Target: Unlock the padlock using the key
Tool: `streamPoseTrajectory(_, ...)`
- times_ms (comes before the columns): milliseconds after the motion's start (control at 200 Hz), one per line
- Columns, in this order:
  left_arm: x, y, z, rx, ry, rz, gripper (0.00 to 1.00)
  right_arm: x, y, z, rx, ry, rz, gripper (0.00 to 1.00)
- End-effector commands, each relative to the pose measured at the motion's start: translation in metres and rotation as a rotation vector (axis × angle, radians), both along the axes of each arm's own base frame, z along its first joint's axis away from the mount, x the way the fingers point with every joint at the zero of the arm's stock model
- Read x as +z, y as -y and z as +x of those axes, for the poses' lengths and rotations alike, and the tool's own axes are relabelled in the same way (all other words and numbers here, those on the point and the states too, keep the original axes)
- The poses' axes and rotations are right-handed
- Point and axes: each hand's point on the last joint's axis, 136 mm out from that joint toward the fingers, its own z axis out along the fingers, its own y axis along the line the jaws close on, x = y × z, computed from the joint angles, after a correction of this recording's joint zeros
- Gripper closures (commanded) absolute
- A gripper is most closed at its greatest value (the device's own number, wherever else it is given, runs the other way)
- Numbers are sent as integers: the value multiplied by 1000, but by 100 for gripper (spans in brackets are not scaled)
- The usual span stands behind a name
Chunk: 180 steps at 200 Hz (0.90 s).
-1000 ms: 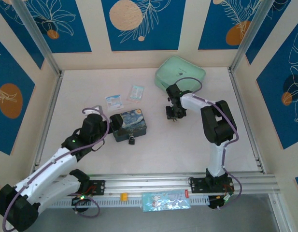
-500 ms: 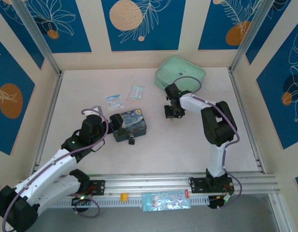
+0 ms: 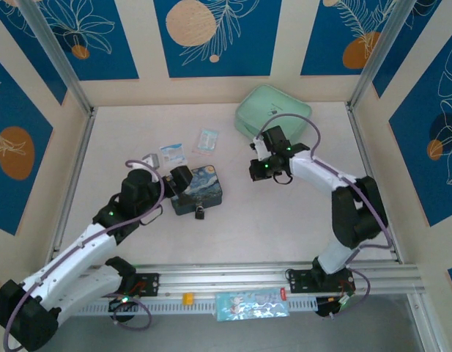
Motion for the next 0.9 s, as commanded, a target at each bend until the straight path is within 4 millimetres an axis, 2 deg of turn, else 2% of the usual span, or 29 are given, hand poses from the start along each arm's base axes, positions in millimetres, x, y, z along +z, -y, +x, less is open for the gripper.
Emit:
streamPoseTrajectory(0, 30, 25, 4, -68, 41, -150, 0, 38, -34, -24, 174, 36, 219, 100)
streamPoseTrajectory(180, 39, 53, 7, -157, 72, -218, 3, 77, -54, -55, 348, 193, 397, 100)
streamPoseTrajectory(365, 52, 81, 1, -299, 146, -259, 7, 99, -59, -81, 451, 310, 512, 100)
streamPoseTrajectory(475, 54, 96, -5, -370, 168, -244, 10, 102, -63, -95, 498, 325, 532, 100)
streamPoseTrajectory(605, 54, 110, -11, -464, 196, -190, 17, 103, -69, -108, 556, 329, 528, 100)
streamPoseTrajectory(895, 61, 120, -24, -605, 261, -83, 32, 110, -72, -110, 576, 290, 526, 100)
